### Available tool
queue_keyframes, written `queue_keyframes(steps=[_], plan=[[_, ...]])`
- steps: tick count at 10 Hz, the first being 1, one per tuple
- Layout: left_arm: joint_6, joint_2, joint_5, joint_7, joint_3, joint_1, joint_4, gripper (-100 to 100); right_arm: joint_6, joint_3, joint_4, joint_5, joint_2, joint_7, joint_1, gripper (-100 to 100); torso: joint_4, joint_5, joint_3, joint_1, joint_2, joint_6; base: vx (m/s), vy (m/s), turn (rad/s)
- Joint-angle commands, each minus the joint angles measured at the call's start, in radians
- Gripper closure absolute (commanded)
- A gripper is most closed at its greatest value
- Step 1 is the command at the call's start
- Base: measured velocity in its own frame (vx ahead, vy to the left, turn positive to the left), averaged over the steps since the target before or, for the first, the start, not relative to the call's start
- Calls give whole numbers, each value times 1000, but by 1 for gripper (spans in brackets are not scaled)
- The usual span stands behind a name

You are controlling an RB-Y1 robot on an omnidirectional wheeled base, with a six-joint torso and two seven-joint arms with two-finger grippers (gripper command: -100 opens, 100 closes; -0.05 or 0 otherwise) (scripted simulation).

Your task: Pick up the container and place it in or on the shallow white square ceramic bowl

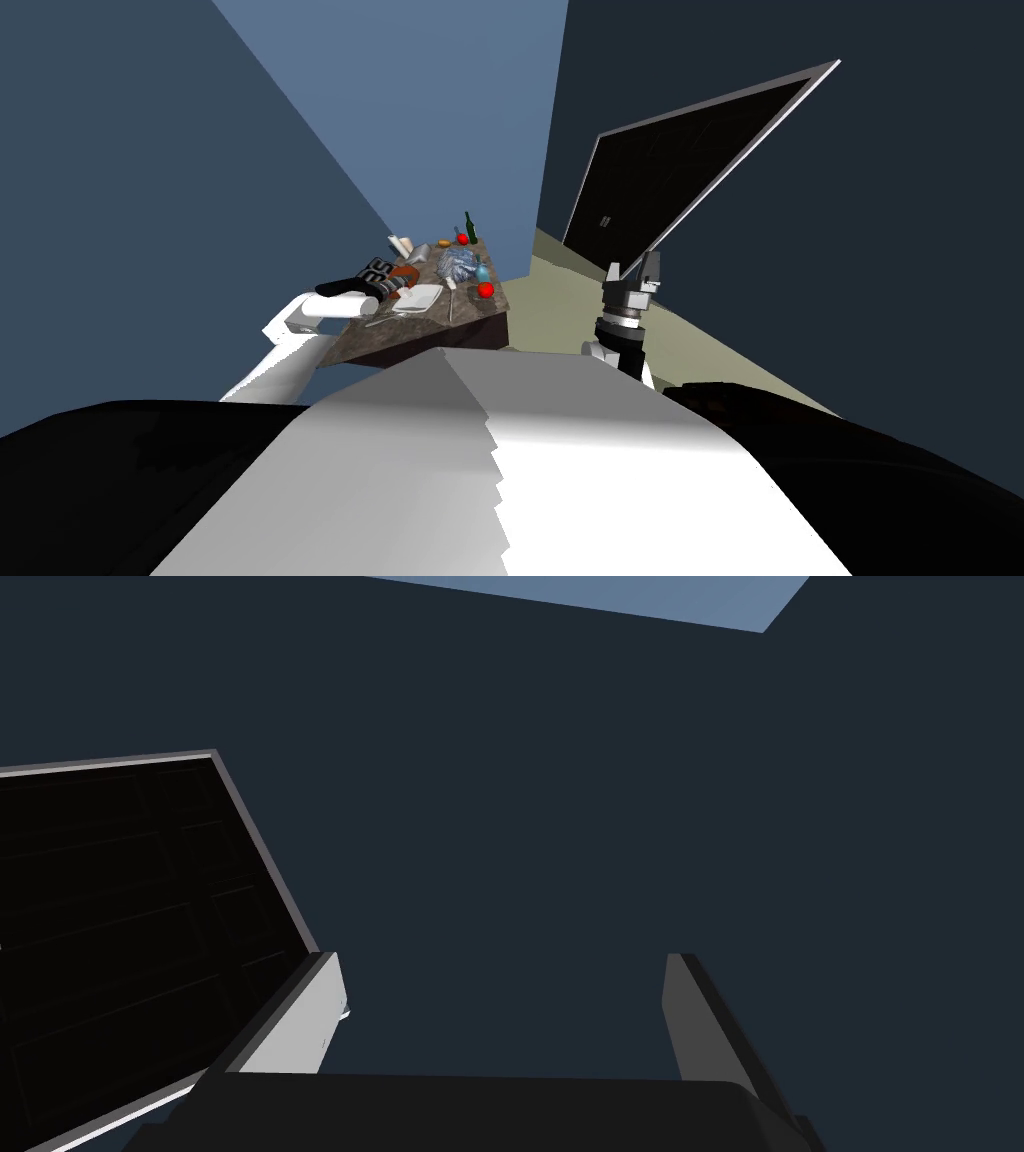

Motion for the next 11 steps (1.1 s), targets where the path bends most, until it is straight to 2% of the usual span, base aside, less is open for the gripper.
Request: queue_keyframes(steps=[1, 4, 5, 6, 11], plan=[[30, 20, 23, -2, 20, 1, -26, -100, 0, 0, 0, 0, 0, 0, 0, 0, 0, 0, 0, 0, 0, 0, 9, -22, 51], [92, 59, 69, -6, 61, 2, -82, -100, 0, 0, 0, 0, 0, 0, 0, 0, 0, 0, 0, 0, 0, 0, 11, -27, 59], [73, 53, 65, -8, 56, 6, -70, -100, 0, 0, 0, 0, 0, 0, 0, 0, 0, 0, 0, 0, 0, 0, 3, -13, 11], [79, 55, 67, -8, 59, 8, -74, 0, 0, 0, 0, 0, 0, 0, 0, 0, 0, 0, 0, 1, 0, 0, 0, 0, 0], [79, 55, 67, -8, 58, 7, -73, 0, 0, 0, 0, 0, 0, 0, 0, 0, 0, 1, 0, 2, 1, 0, 0, 0, 0]])
